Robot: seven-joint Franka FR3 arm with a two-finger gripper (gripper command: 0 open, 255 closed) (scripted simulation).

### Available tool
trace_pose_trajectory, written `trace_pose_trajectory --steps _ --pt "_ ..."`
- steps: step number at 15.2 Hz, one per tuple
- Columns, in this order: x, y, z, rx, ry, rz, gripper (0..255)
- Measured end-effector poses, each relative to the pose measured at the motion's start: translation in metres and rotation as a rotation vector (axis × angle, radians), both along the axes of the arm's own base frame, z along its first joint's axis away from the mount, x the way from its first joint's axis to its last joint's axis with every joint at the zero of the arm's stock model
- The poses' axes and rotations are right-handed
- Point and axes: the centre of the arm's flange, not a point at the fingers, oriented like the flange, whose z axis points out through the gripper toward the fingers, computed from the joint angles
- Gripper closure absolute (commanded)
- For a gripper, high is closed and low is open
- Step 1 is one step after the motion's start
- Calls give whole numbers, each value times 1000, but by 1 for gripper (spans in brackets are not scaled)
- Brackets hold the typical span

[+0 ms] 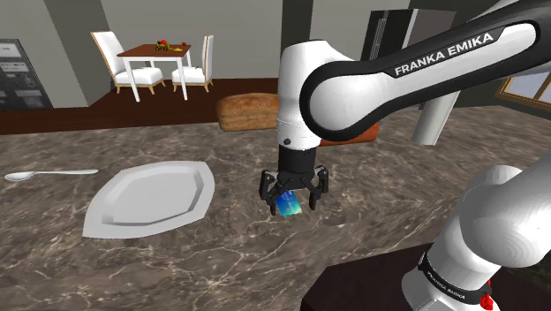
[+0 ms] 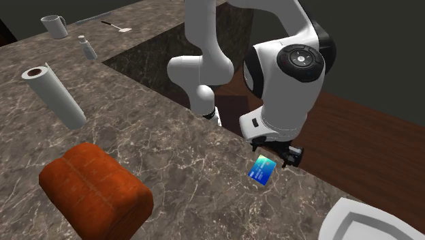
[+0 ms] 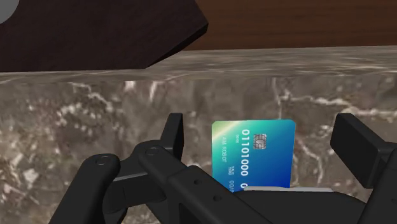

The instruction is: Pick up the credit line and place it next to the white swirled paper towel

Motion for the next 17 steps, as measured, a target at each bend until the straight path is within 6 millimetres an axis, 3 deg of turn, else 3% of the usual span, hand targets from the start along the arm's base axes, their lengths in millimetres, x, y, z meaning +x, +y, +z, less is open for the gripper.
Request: trace_pose_trajectory --steps 6,7,17 --pt "0 1 -4 0 0 0 0" --pt "0 1 -4 0 0 0 255" --pt "0 0 -2 1 -4 0 255"
